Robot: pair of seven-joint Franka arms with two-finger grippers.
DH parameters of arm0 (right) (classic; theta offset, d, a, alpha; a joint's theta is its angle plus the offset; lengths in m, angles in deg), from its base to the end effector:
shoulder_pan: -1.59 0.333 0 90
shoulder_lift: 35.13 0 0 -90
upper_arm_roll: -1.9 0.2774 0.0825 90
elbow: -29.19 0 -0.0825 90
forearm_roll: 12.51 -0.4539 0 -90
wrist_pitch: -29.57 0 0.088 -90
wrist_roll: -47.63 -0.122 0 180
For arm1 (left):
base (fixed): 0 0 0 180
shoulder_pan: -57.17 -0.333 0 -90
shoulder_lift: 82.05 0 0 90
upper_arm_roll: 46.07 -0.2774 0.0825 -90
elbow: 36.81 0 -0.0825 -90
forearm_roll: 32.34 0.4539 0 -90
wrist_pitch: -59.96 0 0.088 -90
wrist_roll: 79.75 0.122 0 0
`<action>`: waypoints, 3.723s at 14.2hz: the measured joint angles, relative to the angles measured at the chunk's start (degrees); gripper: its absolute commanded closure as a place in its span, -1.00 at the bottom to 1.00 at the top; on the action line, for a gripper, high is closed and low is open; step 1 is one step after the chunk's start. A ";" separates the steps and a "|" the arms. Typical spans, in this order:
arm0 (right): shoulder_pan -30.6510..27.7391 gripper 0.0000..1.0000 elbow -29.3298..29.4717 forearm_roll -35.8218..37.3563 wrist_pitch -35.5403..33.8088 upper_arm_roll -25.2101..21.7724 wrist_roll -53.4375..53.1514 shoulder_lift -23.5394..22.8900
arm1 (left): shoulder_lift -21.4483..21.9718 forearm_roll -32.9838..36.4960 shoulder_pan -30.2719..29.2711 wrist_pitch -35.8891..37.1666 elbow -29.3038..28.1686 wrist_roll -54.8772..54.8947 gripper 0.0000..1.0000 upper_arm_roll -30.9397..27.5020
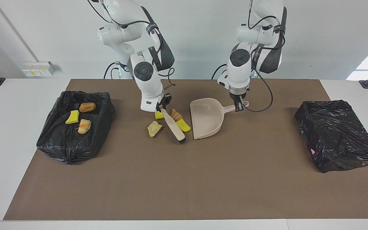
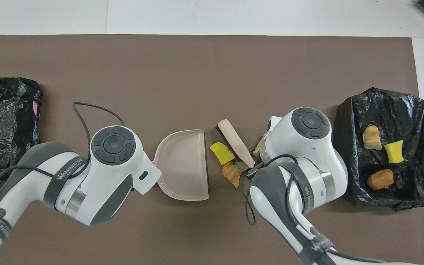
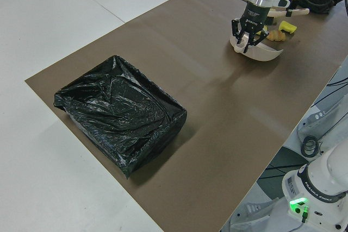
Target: Sweep and dump trash in bin
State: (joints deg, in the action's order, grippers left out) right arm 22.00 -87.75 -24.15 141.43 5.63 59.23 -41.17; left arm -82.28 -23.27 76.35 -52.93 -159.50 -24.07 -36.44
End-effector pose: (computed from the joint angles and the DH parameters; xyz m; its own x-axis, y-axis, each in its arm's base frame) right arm 0.5414 0.2605 0.2873 0.8429 0.5137 -0.1601 0.4788 -0.8518 -0.2125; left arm 0.5101 -0.2665 0.2980 0.0134 -0.9778 -0.2092 -0.9969 -0.0293 0.0729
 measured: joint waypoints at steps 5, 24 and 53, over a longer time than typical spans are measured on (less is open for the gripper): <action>-6.25 1.00 -1.53 -0.34 -2.93 -1.01 -4.03 2.41 | 0.00 -1.23 -0.13 0.00 -0.48 -0.52 1.00 -0.01; 3.58 1.00 -24.97 -0.96 13.36 -0.09 -27.34 15.50 | -0.01 -2.69 -0.96 -0.25 -0.69 -2.65 1.00 -0.10; 6.48 1.00 6.98 -4.78 -13.72 -0.98 -30.60 6.96 | 0.37 -5.70 -11.41 -4.19 -3.68 4.98 1.00 -0.41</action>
State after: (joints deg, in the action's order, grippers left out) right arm 28.47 -80.77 -28.94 127.70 4.65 28.63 -34.21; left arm -81.91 -28.97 64.94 -57.11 -163.18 -19.09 -36.85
